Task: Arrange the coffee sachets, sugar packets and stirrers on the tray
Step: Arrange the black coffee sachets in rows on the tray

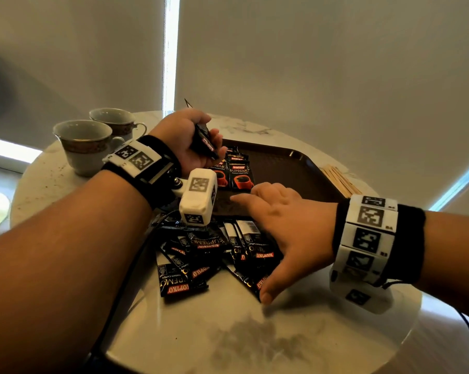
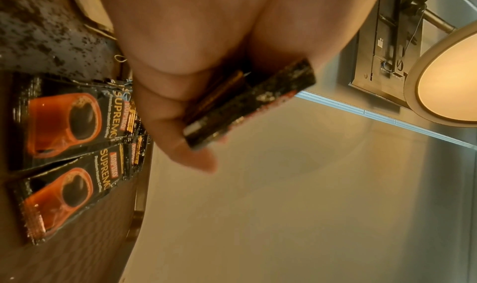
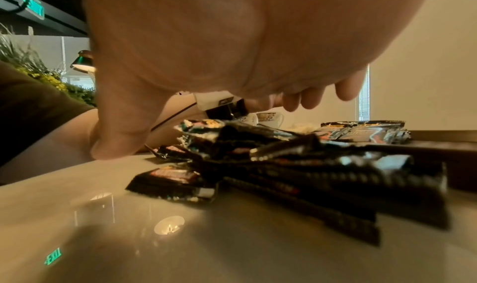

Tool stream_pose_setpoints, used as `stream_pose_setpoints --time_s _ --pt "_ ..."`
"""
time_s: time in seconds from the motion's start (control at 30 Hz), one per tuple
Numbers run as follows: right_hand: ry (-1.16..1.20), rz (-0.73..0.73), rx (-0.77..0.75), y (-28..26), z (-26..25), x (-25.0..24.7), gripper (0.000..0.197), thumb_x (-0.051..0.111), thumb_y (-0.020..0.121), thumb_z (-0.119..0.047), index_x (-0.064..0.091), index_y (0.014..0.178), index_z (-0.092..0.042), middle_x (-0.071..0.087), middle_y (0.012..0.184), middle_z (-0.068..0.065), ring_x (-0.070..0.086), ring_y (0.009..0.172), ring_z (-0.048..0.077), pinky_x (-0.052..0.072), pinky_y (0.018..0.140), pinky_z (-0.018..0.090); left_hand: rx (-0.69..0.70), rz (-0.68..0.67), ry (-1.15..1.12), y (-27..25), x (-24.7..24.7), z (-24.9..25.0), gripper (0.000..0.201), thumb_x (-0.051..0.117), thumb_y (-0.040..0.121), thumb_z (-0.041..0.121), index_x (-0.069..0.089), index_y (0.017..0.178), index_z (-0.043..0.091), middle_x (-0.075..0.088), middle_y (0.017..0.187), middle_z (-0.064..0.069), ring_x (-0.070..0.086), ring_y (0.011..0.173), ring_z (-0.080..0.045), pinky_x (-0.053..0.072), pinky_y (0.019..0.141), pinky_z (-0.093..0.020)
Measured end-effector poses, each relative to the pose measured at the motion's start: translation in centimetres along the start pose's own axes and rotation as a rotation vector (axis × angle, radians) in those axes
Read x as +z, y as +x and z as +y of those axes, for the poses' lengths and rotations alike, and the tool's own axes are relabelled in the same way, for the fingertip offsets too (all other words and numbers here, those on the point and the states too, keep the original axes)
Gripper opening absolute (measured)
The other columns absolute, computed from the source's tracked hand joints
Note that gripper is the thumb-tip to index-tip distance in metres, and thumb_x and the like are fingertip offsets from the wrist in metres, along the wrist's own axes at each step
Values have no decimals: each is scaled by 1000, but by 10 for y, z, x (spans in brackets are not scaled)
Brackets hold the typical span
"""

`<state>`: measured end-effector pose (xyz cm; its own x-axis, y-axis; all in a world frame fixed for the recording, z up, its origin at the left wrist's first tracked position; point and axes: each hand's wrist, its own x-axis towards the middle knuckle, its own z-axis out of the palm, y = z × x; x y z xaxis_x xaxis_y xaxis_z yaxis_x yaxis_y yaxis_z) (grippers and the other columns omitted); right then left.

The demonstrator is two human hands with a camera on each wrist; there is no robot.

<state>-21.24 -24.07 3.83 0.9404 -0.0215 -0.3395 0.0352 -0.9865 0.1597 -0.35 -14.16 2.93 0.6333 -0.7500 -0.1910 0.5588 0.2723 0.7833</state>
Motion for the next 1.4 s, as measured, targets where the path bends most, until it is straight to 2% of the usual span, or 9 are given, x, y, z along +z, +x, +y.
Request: stream_pose_setpoints --time_s 0.1,0.2,0.4,0.53,0.73,0.93,1.03,1.17,1.4 --pt "102 70 -55 3 -3 2 119 80 55 -77 17 147 -34 27 137 -11 31 127 10 34 113 30 -24 -30 77 1 -2 1 35 45 106 31 53 126 4 61 108 -9 66 92 -21 62 62 -50" --pt "139 81 -102 8 -6 7 86 79 70 -63 35 138 -33 38 130 -11 44 117 8 48 101 31 -49 -50 134 0 -1 1 40 39 108 39 58 118 6 63 112 -11 66 104 -23 62 63 -55" --pt "183 170 -197 7 2 0 46 68 87 -42 58 130 -30 52 121 -8 54 109 9 51 94 28 -68 -41 155 -5 0 -1 25 52 103 35 54 116 13 57 99 -8 61 84 -17 58 64 -35" --pt "256 234 -168 -1 14 -10 46 67 89 -34 59 134 -34 57 120 -15 56 109 1 50 95 22 -51 -7 193 -1 -2 -2 26 48 100 11 55 119 27 59 94 -8 59 74 -17 52 66 -34" --pt "278 288 -165 -5 19 -7 42 69 86 -27 65 127 -34 63 113 -16 59 104 0 55 90 24 -63 -40 230 1 -6 0 31 44 104 14 50 126 35 58 114 -11 64 99 -31 57 65 -63" --pt "278 518 -125 -11 28 -13 33 65 86 -25 70 118 -36 67 93 -19 62 88 -2 51 74 12 -144 21 192 -3 1 2 40 61 99 39 49 129 16 55 92 -6 59 75 -16 51 48 -26" --pt "450 612 -79 -15 32 -18 31 70 85 -22 68 106 -44 68 84 -25 66 81 -4 52 67 11 -128 28 203 -4 0 2 46 67 94 34 49 130 12 58 93 -5 57 69 -13 49 48 -25" --pt "601 728 -25 -17 39 -31 34 73 83 -12 72 100 -41 74 86 -17 70 79 3 57 67 19 -171 -42 235 -10 3 2 24 60 96 33 59 103 10 58 92 -4 54 72 -14 52 47 -25" --pt "758 925 48 -4 47 -46 28 71 84 -9 72 99 -32 74 85 -10 70 76 1 54 66 14 -153 -124 238 -11 4 -3 34 68 89 46 56 109 21 56 82 -4 57 67 -17 50 52 -28"
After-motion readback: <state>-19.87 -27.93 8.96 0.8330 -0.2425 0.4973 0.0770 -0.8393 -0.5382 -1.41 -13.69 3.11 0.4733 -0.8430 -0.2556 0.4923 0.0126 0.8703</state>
